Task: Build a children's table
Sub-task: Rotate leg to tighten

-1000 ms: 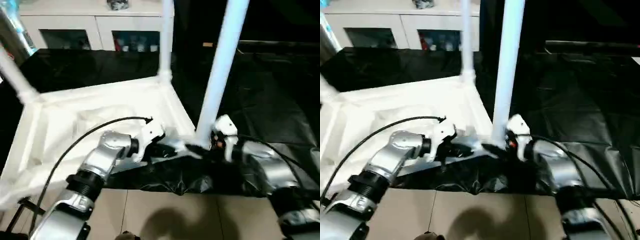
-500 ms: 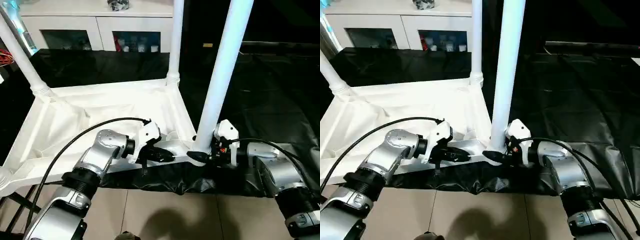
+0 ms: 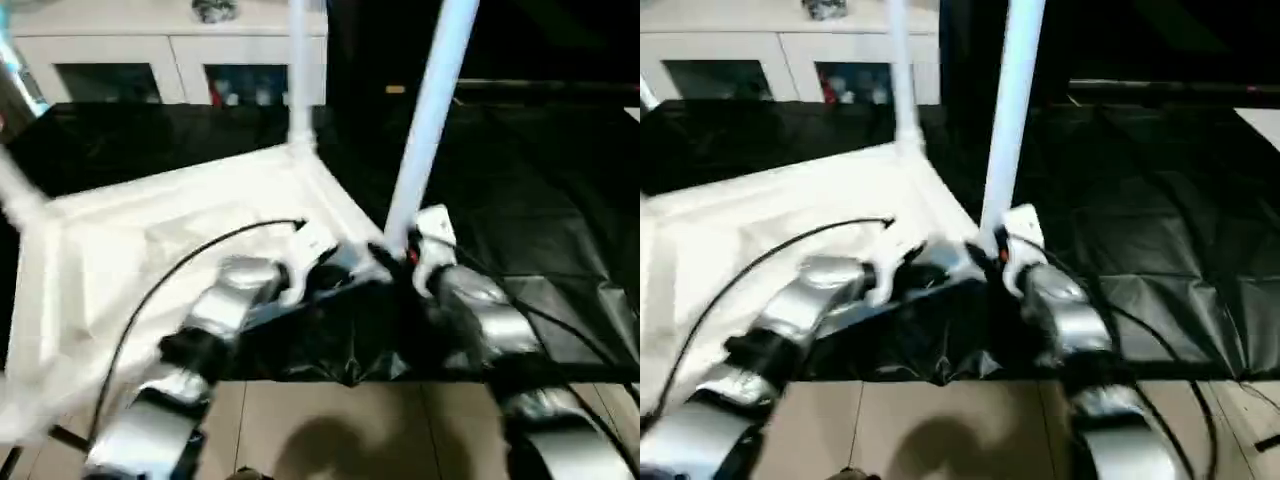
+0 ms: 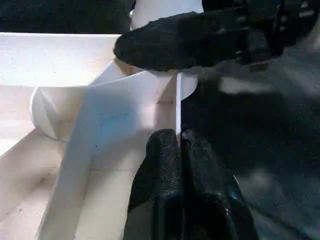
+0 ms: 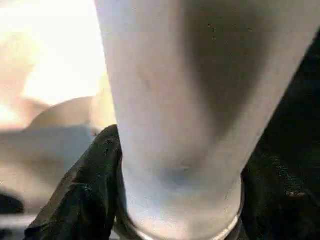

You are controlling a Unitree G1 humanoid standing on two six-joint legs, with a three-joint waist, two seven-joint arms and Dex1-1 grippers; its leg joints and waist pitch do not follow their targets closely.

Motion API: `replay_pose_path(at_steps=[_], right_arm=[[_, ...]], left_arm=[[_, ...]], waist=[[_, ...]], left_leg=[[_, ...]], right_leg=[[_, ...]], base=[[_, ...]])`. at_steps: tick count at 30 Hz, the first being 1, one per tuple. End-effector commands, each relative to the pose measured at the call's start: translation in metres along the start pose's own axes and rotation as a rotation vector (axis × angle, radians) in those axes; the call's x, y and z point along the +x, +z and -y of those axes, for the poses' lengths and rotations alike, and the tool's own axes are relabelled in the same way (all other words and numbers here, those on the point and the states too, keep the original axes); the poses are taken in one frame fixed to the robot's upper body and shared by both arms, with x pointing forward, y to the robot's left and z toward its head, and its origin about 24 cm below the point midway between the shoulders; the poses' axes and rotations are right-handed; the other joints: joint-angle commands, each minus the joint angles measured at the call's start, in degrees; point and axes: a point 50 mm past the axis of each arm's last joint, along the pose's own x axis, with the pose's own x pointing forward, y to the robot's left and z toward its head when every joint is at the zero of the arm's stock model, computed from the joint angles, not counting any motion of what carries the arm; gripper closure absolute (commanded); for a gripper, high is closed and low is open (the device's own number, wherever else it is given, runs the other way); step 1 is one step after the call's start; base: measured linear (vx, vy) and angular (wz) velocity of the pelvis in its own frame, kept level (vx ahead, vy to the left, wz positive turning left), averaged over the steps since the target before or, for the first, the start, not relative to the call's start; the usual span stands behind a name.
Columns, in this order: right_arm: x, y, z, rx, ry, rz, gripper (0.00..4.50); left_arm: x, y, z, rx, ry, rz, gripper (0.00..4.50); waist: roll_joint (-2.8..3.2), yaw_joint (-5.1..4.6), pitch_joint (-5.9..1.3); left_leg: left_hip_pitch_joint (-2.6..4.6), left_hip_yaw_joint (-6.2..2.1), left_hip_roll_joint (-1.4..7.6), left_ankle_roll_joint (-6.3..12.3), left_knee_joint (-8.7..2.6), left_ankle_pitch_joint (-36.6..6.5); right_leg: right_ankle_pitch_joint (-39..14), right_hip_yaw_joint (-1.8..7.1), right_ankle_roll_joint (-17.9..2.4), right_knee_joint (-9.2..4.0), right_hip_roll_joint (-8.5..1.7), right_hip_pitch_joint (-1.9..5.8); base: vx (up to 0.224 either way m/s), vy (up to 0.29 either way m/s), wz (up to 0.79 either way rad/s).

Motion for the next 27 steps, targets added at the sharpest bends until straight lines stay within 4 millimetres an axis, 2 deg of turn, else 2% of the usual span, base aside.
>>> replay_pose_path(at_steps=[1,2,4,5,6,9,10,11,12,15,17,19,22,27], right_arm=[[0.005,-0.005,-0.012,0.048,0.011,-0.01,1.45],[0.005,-0.005,-0.012,0.048,0.011,-0.01,1.1],[0.005,-0.002,-0.014,0.049,0.034,0.014,1.1],[0.004,-0.001,-0.013,0.046,0.038,0.027,1.0],[0.003,-0.001,-0.013,0.045,0.045,0.028,0.71],[0.002,0.0,-0.011,0.036,0.06,0.027,0.64],[0.0,0.0,-0.009,-0.004,0.077,0.024,0.41],[-0.001,0.0,-0.007,-0.028,0.096,0.021,0.27],[-0.003,0.0,-0.006,-0.053,0.118,0.016,0.27],[-0.009,0.0,-0.003,-0.087,0.177,0.018,0.27],[-0.015,0.0,-0.001,-0.126,0.259,0.018,0.27],[-0.02,0.0,0.0,-0.152,0.323,0.014,0.27],[-0.035,-0.002,0.0,-0.192,0.485,-0.007,0.27],[-0.05,-0.007,0.002,-0.235,0.623,-0.055,0.27]], left_arm=[[0.01,0.031,0.011,0.045,-0.049,0.149,4.5],[0.01,0.031,0.011,0.045,-0.049,0.149,4.5],[0.011,0.03,0.015,0.047,-0.075,0.147,4.5],[0.01,0.028,0.015,0.053,-0.078,0.14,4.5],[0.009,0.028,0.015,0.054,-0.081,0.138,4.5],[0.007,0.026,0.013,0.056,-0.093,0.133,4.5],[0.004,0.024,0.012,0.063,-0.106,0.129,4.5],[0.002,0.023,0.011,0.07,-0.128,0.128,4.5],[-0.001,0.021,0.011,0.077,-0.152,0.127,4.5],[-0.006,0.018,0.01,0.091,-0.197,0.113,4.5],[-0.013,0.014,0.008,0.102,-0.233,0.096,4.5],[-0.016,0.012,0.007,0.105,-0.25,0.087,4.5],[-0.023,0.008,0.003,0.128,-0.29,0.062,4.5],[-0.03,0.007,0.0,0.142,-0.324,0.048,4.5]], waist=[[-0.55,0.19,-4.95],[-0.61,0.36,-5.05],[-0.63,0.45,-5.06],[-0.64,0.5,-5.05],[-0.59,0.53,-4.98],[-0.53,0.45,-4.73],[-0.25,0.5,-4.69],[-0.34,0.49,-4.64],[-0.34,0.57,-4.65],[-0.32,0.54,-4.75],[-0.08,0.71,-4.83],[-0.22,0.81,-4.83],[-0.31,1.34,-4.69],[-0.36,1.94,-4.53]], left_leg=[[1.39,-0.71,0.96,2.94,-3.19,-6.44],[1.25,-0.65,0.9,4.33,-3.02,-4.84],[1.28,-0.6,1.0,6.06,-2.9,-3.98],[1.3,-0.59,1.02,6.21,-2.91,-4.3],[1.35,-0.58,1.09,6.13,-2.97,-5.12],[1.5,-0.57,1.22,5.16,-3.22,-7.66],[1.61,-0.62,1.26,4.62,-3.3,-8.15],[1.68,-0.59,1.28,4.4,-3.33,-8.55],[1.52,-0.66,1.22,4.1,-3.34,-8.46],[1.46,-0.66,1.27,4.14,-3.29,-8.04],[1.39,-0.64,1.28,4.97,-3.12,-7.31],[1.44,-0.59,1.28,5.2,-3.07,-7.54],[1.54,-0.56,1.49,5.46,-3.12,-8.79],[1.74,-0.56,1.64,4.55,-3.27,-10.45]], right_leg=[[2.07,2.17,-14.36,-3.77,-2.86,3.15],[4.74,2.16,-14.6,-3.5,-2.85,3.28],[7.06,2.09,-15.23,-3.32,-2.83,3.21],[6.65,2.06,-15.31,-3.37,-2.89,3.26],[5.16,2.06,-15.28,-3.52,-2.91,3.24],[1.07,2.09,-14.95,-3.98,-2.94,3.19],[-0.11,2.07,-14.8,-4.08,-2.93,3.12],[-0.7,2.08,-14.71,-4.23,-2.89,3.03],[-0.69,2.08,-14.45,-4.15,-2.92,3.25],[0.98,2.1,-14.57,-3.88,-2.89,3.26],[3.25,2.04,-15.12,-3.63,-2.85,3.3],[3.5,1.99,-15.35,-3.63,-2.77,3.35],[1.49,2.02,-15.24,-3.85,-2.87,3.21],[-1.93,2.09,-14.86,-4.13,-2.89,2.97]], base=[[0.0,0.0,0.0],[0.0,0.0,0.0],[0.0,0.0,0.0],[0.0,0.0,0.0],[0.0,0.0,0.0],[0.0,0.0,0.0],[0.0,0.0,0.0],[0.0,0.0,0.0],[0.0,0.0,0.0],[0.0,0.0,0.0],[0.0,0.0,0.0],[0.0,0.0,0.0],[0.0,0.0,0.0],[0.0,0.0,0.0]])
